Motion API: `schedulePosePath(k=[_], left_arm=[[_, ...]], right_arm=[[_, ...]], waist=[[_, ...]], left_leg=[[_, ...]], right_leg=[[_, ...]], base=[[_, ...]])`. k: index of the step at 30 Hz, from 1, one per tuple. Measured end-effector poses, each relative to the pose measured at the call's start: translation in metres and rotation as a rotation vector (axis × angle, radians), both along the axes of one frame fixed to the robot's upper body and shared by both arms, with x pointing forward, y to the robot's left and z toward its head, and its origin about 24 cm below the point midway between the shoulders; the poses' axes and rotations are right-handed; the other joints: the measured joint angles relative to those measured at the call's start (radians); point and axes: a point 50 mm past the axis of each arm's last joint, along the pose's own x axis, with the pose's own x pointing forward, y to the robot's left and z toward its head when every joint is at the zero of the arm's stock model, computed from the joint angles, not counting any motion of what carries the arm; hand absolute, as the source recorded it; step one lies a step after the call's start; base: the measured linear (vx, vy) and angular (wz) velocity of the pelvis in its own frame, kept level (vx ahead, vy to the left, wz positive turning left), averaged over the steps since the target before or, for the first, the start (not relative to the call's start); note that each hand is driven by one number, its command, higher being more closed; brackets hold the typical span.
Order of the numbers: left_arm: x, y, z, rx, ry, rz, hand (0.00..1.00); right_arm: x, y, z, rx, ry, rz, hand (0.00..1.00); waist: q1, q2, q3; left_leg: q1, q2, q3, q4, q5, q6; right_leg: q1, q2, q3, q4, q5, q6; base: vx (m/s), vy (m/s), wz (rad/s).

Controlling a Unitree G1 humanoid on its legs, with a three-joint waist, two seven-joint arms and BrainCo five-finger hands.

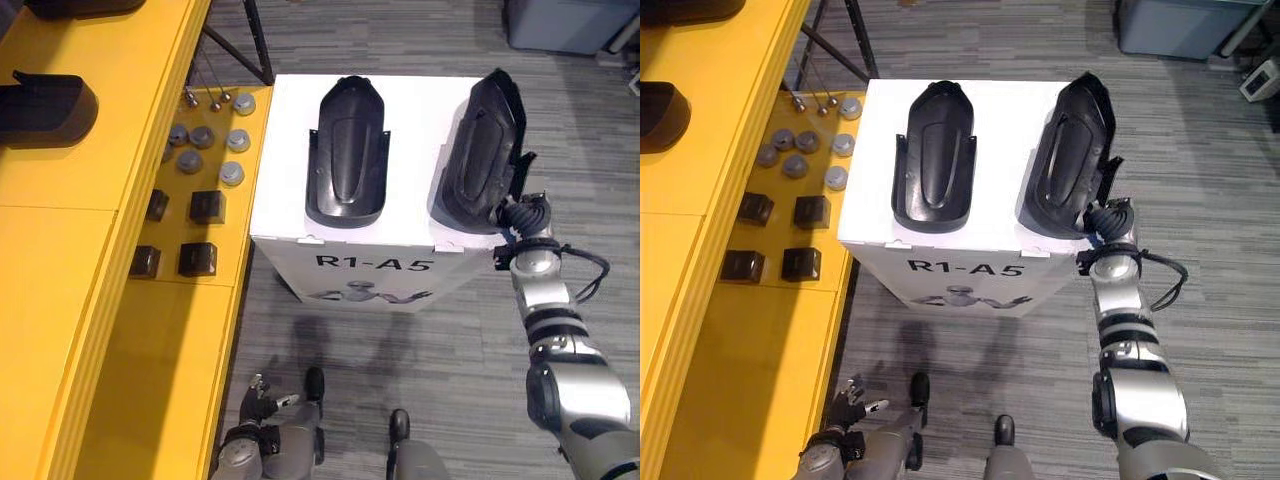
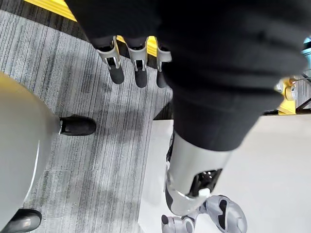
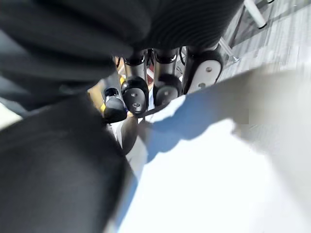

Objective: Walk over and take plastic housings, then place them on the shelf

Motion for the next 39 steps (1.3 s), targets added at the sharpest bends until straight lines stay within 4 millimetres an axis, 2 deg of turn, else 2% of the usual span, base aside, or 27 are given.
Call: schedulePosePath(k=[3, 5, 7, 15, 18, 22, 24, 27, 28, 30, 34, 39], left_arm=[[0.000, 0.001, 0.001, 0.001, -0.006, 0.003, 0.00], [0.000, 0.002, 0.004, 0.001, -0.022, 0.009, 0.00], [-0.001, 0.005, 0.005, 0.011, -0.027, 0.016, 0.00], [-0.004, 0.022, 0.014, 0.033, -0.074, 0.085, 0.00], [-0.003, 0.028, 0.028, 0.043, -0.144, 0.110, 0.00], [0.007, 0.035, 0.057, 0.070, -0.284, 0.146, 0.00], [0.015, 0.041, 0.089, 0.097, -0.434, 0.178, 0.00], [0.023, 0.042, 0.121, 0.137, -0.572, 0.170, 0.00], [0.026, 0.040, 0.139, 0.158, -0.650, 0.161, 0.00], [0.031, 0.035, 0.157, 0.174, -0.732, 0.147, 0.00], [0.043, 0.008, 0.190, 0.126, -0.899, 0.054, 0.00], [0.056, -0.030, 0.215, 0.027, -1.021, -0.078, 0.00]], right_arm=[[-0.016, 0.008, -0.015, 0.017, -0.021, 0.018, 1.00], [-0.030, 0.015, -0.028, 0.026, -0.026, 0.033, 1.00], [-0.035, 0.019, -0.032, 0.035, -0.030, 0.040, 1.00], [-0.045, 0.037, -0.008, -0.024, -0.188, 0.081, 1.00], [-0.051, 0.038, -0.008, -0.046, -0.202, 0.082, 1.00], [-0.060, 0.039, -0.004, -0.098, -0.230, 0.076, 1.00], [-0.064, 0.045, 0.004, -0.124, -0.270, 0.082, 1.00], [-0.068, 0.051, 0.011, -0.152, -0.309, 0.097, 1.00], [-0.069, 0.055, 0.013, -0.167, -0.319, 0.110, 1.00], [-0.070, 0.060, 0.016, -0.183, -0.333, 0.126, 1.00], [-0.068, 0.079, 0.013, -0.210, -0.322, 0.201, 1.00], [-0.066, 0.101, 0.008, -0.227, -0.300, 0.286, 1.00]], waist=[[-0.021, -0.008, -0.005], [-0.024, -0.015, -0.022], [-0.025, -0.019, -0.041], [-0.020, -0.024, -0.093], [-0.016, -0.034, -0.114], [-0.012, -0.046, -0.134], [-0.019, -0.049, -0.144], [-0.020, -0.049, -0.162], [-0.021, -0.049, -0.173], [-0.022, -0.048, -0.180], [-0.025, -0.046, -0.201], [-0.033, -0.040, -0.213]], left_leg=[[0.001, 0.001, 0.005, 0.001, 0.000, 0.000], [0.003, 0.002, 0.005, 0.003, 0.000, 0.000], [0.005, 0.003, 0.005, 0.003, 0.000, 0.000], [0.022, -0.006, 0.001, -0.001, 0.000, 0.000], [0.020, -0.005, -0.002, 0.000, -0.004, -0.005], [0.018, -0.005, -0.002, 0.000, -0.004, -0.005], [0.019, -0.005, -0.002, 0.000, 0.000, 0.001], [0.022, -0.007, -0.003, 0.002, 0.002, 0.002], [0.026, -0.008, -0.004, 0.004, 0.002, 0.002], [0.036, -0.009, -0.005, 0.003, 0.002, 0.002], [0.043, -0.008, -0.006, 0.000, 0.004, 0.002], [0.044, -0.007, -0.014, -0.001, 0.008, 0.001]], right_leg=[[0.005, 0.000, 0.001, 0.000, 0.000, 0.001], [0.006, 0.000, 0.000, 0.001, 0.000, 0.001], [0.007, -0.001, 0.000, 0.001, -0.001, 0.002], [0.028, -0.013, -0.004, -0.011, -0.018, 0.018], [0.028, -0.012, -0.002, -0.011, -0.018, 0.018], [0.028, -0.012, -0.002, -0.013, -0.018, 0.017], [0.034, -0.012, -0.003, -0.013, -0.017, 0.016], [0.037, -0.013, -0.004, -0.012, -0.017, 0.016], [0.037, -0.013, -0.004, -0.010, -0.017, 0.016], [0.044, -0.014, -0.005, -0.008, -0.017, 0.016], [0.052, -0.013, -0.010, -0.008, -0.020, 0.012], [0.051, -0.011, -0.020, 0.002, -0.021, 0.010]], base=[[0.02, -0.003, -0.04], [0.00, 0.000, 0.00], [0.00, 0.000, 0.00], [-0.02, 0.004, 0.02], [-0.01, 0.004, 0.01], [0.00, 0.000, 0.00], [0.03, 0.005, 0.01], [0.02, 0.004, 0.01], [0.00, 0.000, 0.00], [0.00, 0.000, 0.00], [-0.02, 0.001, 0.01], [-0.07, 0.005, 0.05]])
